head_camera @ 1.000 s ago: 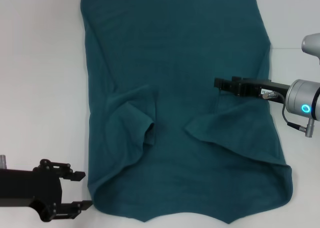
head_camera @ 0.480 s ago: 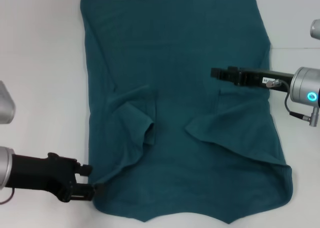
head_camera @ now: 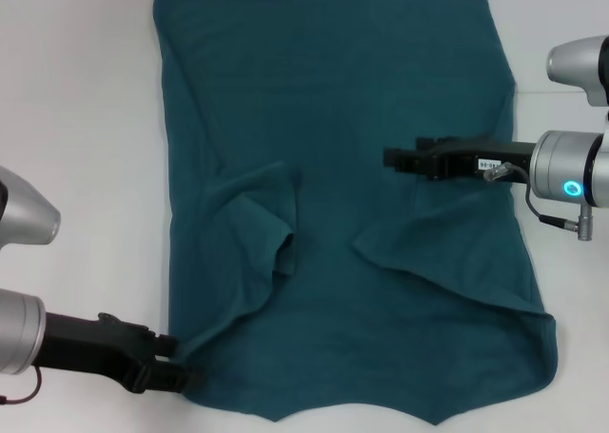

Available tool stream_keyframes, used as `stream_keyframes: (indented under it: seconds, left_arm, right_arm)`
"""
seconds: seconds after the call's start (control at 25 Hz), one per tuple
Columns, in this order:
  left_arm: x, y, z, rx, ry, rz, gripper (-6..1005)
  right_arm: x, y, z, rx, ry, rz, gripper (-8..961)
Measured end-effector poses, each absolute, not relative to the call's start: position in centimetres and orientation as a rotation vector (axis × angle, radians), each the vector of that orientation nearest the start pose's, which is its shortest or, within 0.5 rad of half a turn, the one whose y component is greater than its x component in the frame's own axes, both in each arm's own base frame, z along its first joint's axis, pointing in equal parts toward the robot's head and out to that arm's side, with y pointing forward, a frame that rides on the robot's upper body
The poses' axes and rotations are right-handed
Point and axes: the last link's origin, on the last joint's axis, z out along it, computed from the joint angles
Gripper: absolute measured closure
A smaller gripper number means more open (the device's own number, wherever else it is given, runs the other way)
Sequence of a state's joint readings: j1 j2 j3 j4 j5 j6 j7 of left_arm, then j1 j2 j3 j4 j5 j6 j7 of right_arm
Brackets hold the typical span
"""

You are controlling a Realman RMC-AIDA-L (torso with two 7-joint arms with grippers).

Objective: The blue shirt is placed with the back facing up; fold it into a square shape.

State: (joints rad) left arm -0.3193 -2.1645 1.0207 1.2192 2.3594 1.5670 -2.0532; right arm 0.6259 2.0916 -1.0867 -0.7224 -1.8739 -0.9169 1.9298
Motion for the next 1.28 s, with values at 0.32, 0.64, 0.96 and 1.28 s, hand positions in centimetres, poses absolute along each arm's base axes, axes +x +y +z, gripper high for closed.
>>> stream_keyframes:
  seconds: [0.32,0.64,0.96,1.28]
  left_arm:
    - [-28.1,29.8,-0.1,-2.661,-1.078,0.083,387]
    - [-27.9,30.0,-0.7,-2.659,-1.045,0.101,406]
    - [-28.0,30.0,-1.0,-2.668,-1.051,0.109,458]
    - [-27.9,29.8,-1.0,-2.687,-1.034,0.118,734]
  right_arm:
    - [22.9,41.1,-2.5,-2.357,1.040,0.502,284]
    - [23.2,40.9,-2.3,-2.347,1.065,0.512,284]
    - [23.3,41.0,-2.1,-2.339,1.073,0.517,284]
    - [23.4,41.1,-1.9,-2.328,1.076,0.525,285]
